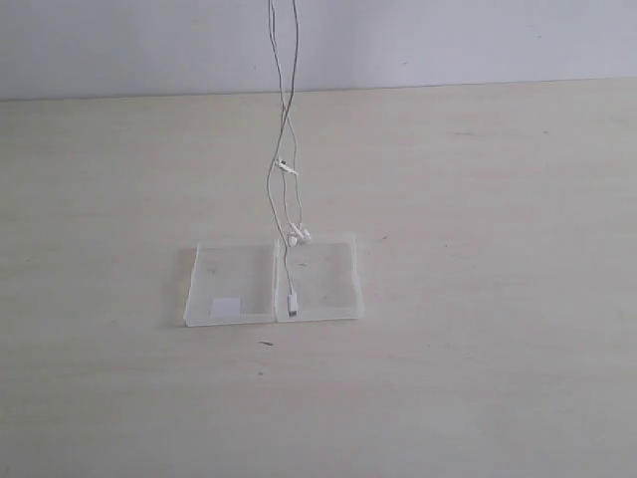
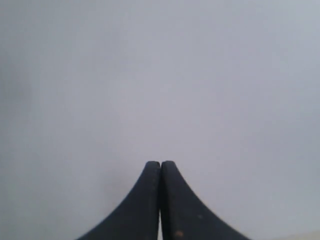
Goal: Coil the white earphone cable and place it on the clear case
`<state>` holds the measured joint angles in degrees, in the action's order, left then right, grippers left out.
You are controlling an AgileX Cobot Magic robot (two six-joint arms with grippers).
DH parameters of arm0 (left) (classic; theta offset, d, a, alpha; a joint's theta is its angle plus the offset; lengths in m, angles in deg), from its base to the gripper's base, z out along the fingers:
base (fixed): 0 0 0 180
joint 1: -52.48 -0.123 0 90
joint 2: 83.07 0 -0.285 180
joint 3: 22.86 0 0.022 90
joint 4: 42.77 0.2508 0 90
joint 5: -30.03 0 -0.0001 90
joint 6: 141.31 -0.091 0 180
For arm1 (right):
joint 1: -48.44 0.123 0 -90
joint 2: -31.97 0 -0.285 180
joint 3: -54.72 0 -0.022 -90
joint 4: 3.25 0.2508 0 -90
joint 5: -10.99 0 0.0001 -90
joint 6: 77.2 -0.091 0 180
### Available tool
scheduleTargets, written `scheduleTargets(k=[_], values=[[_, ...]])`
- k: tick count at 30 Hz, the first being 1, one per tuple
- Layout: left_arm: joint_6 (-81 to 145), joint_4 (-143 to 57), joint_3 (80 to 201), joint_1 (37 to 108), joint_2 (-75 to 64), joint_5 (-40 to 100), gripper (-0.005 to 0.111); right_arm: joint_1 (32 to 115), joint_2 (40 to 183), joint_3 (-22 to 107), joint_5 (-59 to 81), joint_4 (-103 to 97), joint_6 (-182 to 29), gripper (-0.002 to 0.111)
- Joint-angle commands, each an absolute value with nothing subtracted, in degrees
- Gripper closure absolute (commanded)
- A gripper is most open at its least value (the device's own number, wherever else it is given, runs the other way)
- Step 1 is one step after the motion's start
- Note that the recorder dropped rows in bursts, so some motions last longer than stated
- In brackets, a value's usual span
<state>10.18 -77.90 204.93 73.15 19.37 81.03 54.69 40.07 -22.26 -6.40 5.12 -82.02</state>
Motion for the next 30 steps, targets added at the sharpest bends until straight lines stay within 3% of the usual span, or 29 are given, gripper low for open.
scheduleTargets(k=[1, 11, 17, 25, 30], values=[[10.2, -77.4, 205.3, 73.1, 19.2, 78.4, 0.107, 54.4, 43.9, -21.0, -14.2, 4.7, -90.0, 0.108], [10.2, -77.4, 205.3, 73.1, 19.2, 78.2, 0.107, 54.4, 85.1, 6.7, -10.2, -11.3, -92.5, 0.108], [10.2, -77.2, 205.3, 73.1, 19.2, 78.3, 0.107, 54.4, 108.1, 24.7, -3.7, -38.7, -107.1, 0.108], [10.2, -73.3, 205.3, 73.1, 19.3, 78.4, 0.107, 53.6, 121.8, 37.4, -20.3, -91.3, -133.4, 0.108], [10.2, -71.0, 205.3, 73.1, 19.3, 79.0, 0.107, 48.6, 126.9, 44.8, -36.5, -103.2, -148.7, 0.108]])
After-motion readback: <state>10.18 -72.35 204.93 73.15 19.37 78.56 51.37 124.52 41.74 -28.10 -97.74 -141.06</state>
